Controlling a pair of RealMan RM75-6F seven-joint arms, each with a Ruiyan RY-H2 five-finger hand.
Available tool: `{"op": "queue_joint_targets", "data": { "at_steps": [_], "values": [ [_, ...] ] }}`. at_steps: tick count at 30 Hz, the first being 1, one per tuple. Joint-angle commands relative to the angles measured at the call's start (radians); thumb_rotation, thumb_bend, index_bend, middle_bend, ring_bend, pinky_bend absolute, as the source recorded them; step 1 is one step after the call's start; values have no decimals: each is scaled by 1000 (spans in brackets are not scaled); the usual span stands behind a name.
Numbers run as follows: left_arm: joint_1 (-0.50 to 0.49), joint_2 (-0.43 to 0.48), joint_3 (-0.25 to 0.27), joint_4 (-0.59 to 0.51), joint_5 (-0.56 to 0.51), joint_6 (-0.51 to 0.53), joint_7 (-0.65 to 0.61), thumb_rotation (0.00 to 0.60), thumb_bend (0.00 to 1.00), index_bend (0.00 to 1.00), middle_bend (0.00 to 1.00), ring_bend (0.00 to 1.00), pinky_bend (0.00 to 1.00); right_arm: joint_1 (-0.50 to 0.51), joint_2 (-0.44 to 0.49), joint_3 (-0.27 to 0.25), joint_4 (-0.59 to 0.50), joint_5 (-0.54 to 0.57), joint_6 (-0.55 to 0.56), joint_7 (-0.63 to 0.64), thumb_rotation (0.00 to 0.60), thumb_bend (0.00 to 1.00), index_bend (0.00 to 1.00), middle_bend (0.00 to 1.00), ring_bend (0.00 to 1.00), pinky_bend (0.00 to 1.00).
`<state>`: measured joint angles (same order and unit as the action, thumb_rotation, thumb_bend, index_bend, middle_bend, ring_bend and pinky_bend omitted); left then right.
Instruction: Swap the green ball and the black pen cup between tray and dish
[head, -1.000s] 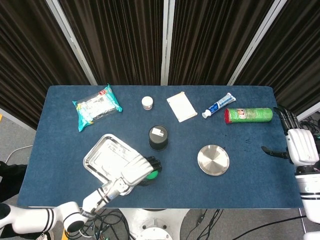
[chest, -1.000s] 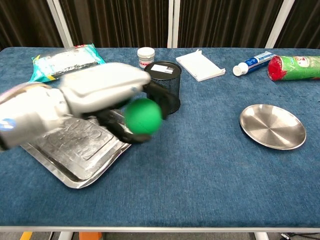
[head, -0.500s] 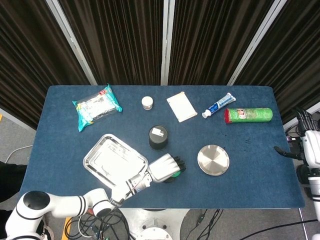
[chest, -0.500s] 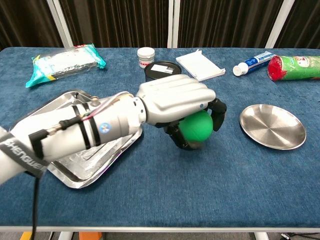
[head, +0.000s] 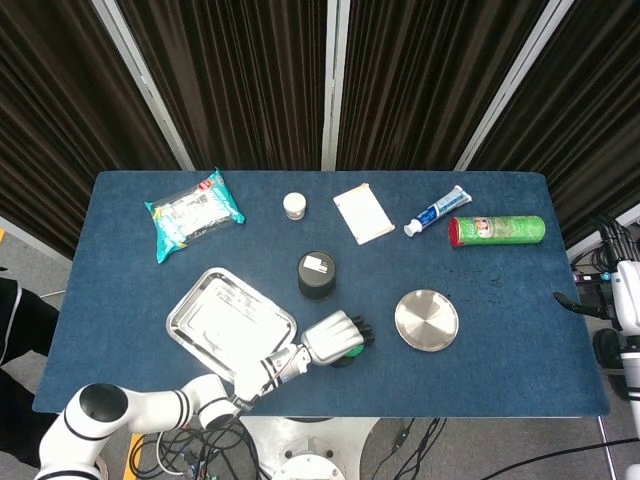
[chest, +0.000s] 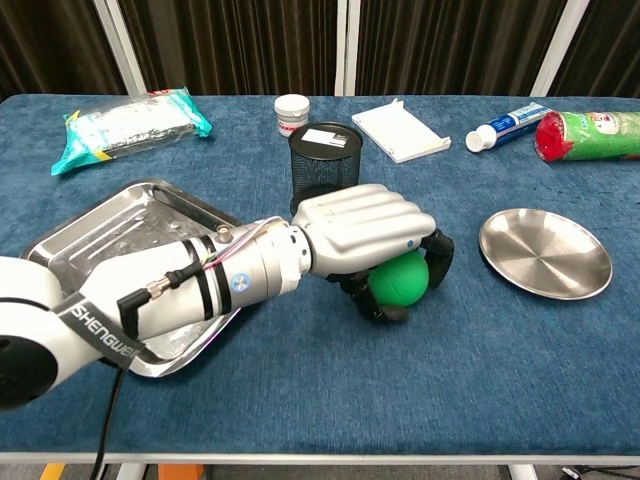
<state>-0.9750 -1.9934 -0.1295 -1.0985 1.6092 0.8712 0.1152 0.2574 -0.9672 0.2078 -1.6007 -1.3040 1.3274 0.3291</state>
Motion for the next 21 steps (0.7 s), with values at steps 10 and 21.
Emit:
{"op": "queue_joint_targets", "data": {
  "at_steps": [10,21],
  "values": [
    [-7,1,21,13,8,41,-34,600,244,343,207,227,662,0,-18,5,22,-8,-8,-1,600,0,0,8,0,257],
    [-8,43,26,-50,-6,45,-16,600,216,312,167,167,636,-3,-19,13,24,3,-15,-12,600,0,0,8,0,257]
  ]
}}
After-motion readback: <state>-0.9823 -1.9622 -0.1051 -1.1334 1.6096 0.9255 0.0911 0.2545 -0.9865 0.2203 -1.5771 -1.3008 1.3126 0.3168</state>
